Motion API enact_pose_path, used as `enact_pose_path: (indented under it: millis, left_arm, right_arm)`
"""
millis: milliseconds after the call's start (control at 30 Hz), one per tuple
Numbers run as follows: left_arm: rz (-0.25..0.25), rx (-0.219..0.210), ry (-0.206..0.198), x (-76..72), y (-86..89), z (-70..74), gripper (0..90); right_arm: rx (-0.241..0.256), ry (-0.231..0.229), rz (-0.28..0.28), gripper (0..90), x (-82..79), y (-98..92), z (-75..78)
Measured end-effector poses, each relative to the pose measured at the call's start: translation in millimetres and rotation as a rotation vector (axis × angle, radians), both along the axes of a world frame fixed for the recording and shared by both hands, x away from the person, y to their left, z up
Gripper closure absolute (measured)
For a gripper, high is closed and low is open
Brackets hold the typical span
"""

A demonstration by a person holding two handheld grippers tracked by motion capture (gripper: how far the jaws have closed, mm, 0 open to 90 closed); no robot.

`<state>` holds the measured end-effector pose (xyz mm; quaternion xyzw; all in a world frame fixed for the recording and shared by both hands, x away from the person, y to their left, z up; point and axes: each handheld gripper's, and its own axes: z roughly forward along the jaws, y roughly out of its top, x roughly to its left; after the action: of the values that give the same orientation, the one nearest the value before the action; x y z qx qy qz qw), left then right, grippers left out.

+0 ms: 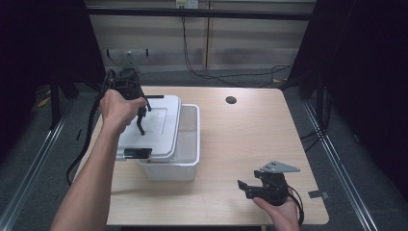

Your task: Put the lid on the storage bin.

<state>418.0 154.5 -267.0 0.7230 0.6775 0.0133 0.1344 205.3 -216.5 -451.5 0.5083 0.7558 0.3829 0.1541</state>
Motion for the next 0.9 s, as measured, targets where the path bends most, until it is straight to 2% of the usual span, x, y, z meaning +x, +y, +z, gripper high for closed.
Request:
enact_pose_path:
  millis: [67,200,233,400,500,633,733,900]
  left_arm:
    - [-0.009,-0.001,0.007,0.2,-0.4,-0.7,84.9]
    - [0.01,0.013,0.006,-0.4,-6.2,-5.3,84.8]
    - [0.024,0.019,-0.006,-1.1,-8.9,-6.9,84.8]
    - [0.025,0.008,-0.002,-1.6,-12.2,-6.9,84.8]
    - [0.032,0.03,0.003,-1.5,-17.1,-10.4,84.8]
    - [0.033,0.032,0.0,-1.2,-20.2,-12.8,84.9]
    - [0.028,0.036,0.002,-1.3,-21.8,-10.6,84.8]
    - [0.027,0.033,-0.025,-3.0,-30.4,-1.9,84.8]
  right_arm:
    - [-0.001,0.0,0.001,27.1,0.2,0.0,0.0]
    - [-0.001,-0.001,0.001,27.1,0.0,0.4,0.1]
    - [-0.003,-0.002,0.001,27.2,-0.3,0.5,0.1]
    - [0.0,-0.001,0.001,27.1,-0.3,0.3,0.1]
    - [-0.003,0.0,0.002,27.2,-0.2,0.2,0.2]
    - [-0.004,0.0,0.005,27.2,-0.6,0.6,0.3]
    - [-0.003,0.001,0.004,27.2,-0.2,0.3,0.1]
    - [-0.002,0.002,0.006,27.2,-0.3,0.6,0.2]
